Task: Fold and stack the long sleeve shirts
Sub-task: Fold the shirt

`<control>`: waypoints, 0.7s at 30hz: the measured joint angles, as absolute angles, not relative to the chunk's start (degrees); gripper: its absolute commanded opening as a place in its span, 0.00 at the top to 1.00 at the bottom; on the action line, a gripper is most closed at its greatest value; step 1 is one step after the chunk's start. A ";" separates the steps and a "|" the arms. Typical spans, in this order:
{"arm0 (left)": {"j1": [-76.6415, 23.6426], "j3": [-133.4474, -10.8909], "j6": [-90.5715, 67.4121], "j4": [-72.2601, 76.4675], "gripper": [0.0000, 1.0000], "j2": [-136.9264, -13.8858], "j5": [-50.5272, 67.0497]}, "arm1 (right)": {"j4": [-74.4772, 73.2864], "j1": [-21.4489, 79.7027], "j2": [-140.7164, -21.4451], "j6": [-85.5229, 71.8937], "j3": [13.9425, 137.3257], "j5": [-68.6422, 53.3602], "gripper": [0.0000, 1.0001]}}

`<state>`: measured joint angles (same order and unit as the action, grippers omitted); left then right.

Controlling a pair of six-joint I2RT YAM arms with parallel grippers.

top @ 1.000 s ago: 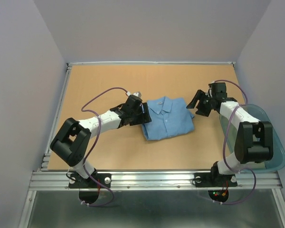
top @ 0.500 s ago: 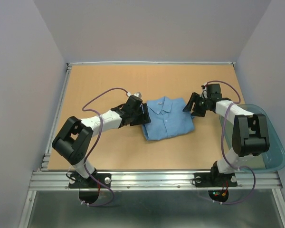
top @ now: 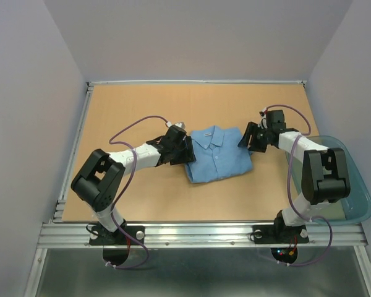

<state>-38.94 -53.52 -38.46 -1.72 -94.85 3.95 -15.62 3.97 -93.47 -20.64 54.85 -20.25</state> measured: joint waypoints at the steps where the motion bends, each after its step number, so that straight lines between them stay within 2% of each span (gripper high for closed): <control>1: -38.94 -53.52 -38.41 -1.56 0.34 -95.02 4.01 | -15.55 4.25 -93.47 -20.47 54.52 -19.68 0.36; 9: -38.94 -53.52 -38.37 -1.34 0.34 -96.40 4.27 | -15.53 6.52 -93.41 -19.22 53.49 -12.75 0.34; 21: -38.94 -53.52 -38.35 -1.08 0.35 -96.97 4.47 | -15.51 7.18 -93.01 -18.50 53.49 -9.30 0.35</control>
<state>-38.94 -53.52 -38.35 -1.08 -96.97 4.47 -15.51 7.18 -93.01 -18.50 53.49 -9.30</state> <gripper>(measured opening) 0.657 0.655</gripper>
